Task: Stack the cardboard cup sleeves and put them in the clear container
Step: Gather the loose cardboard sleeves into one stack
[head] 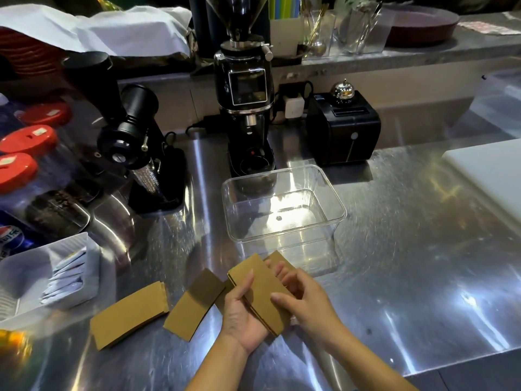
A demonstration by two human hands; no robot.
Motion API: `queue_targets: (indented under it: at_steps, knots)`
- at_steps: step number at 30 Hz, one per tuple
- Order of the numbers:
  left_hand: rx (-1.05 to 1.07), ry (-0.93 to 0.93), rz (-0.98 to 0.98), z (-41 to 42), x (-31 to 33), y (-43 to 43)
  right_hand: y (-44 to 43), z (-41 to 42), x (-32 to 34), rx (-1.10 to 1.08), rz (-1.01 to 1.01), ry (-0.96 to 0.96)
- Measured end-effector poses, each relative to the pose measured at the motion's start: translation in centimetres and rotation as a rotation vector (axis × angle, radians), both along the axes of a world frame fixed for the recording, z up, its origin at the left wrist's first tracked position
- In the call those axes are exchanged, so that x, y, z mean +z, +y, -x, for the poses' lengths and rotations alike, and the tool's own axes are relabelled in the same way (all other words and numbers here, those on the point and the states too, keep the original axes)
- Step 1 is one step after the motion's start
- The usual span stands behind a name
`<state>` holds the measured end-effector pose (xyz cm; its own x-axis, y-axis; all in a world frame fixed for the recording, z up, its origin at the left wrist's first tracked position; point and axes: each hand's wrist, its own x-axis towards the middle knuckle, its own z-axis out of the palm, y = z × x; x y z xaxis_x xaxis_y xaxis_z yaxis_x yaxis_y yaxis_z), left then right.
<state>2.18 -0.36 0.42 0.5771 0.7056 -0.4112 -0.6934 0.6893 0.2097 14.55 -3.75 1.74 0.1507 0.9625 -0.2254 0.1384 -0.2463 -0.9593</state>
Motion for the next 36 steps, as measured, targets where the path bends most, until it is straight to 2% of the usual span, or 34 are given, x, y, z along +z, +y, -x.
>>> queue_targets:
  at_steps: [5, 9, 11, 14, 17, 22, 25, 31, 34, 36]
  knots:
    - [0.034, 0.049, 0.004, 0.4, -0.3, 0.2, 0.3, 0.3, -0.4, 0.080, -0.071, -0.438]
    - [0.068, 0.052, 0.019, 1.2, -0.5, 0.3, 1.0, -0.3, -0.9, -0.064, -0.086, -0.465]
    - [0.089, 0.063, 0.032, 1.8, -0.5, 0.3, 1.5, -1.2, -1.7, -0.116, -0.027, -0.609]
    - [0.125, 0.058, 0.078, 2.5, -0.7, 0.1, 2.2, -2.4, -3.0, -0.041, 0.182, -0.850]
    - [0.142, 0.052, 0.094, 3.0, -0.9, -0.2, 2.7, -2.8, -3.5, 0.000, 0.264, -0.914]
    - [0.165, 0.050, 0.106, 3.4, -1.5, -0.6, 3.1, -3.2, -3.6, 0.032, 0.291, -0.796]
    - [0.189, 0.038, 0.092, 3.7, -1.8, -0.6, 2.6, -3.4, -3.4, -0.013, 0.239, -0.514]
    - [0.240, 0.061, 0.075, 4.2, -1.8, -1.3, 2.3, -2.7, -1.1, -0.124, 0.107, -0.107]
    - [0.230, 0.064, 0.092, 4.3, -1.5, -1.8, 1.9, -1.1, 0.2, -0.063, 0.120, 0.139]
    - [0.214, 0.089, 0.115, 4.4, -1.3, -2.1, 1.5, 0.2, 0.6, 0.031, 0.140, 0.196]
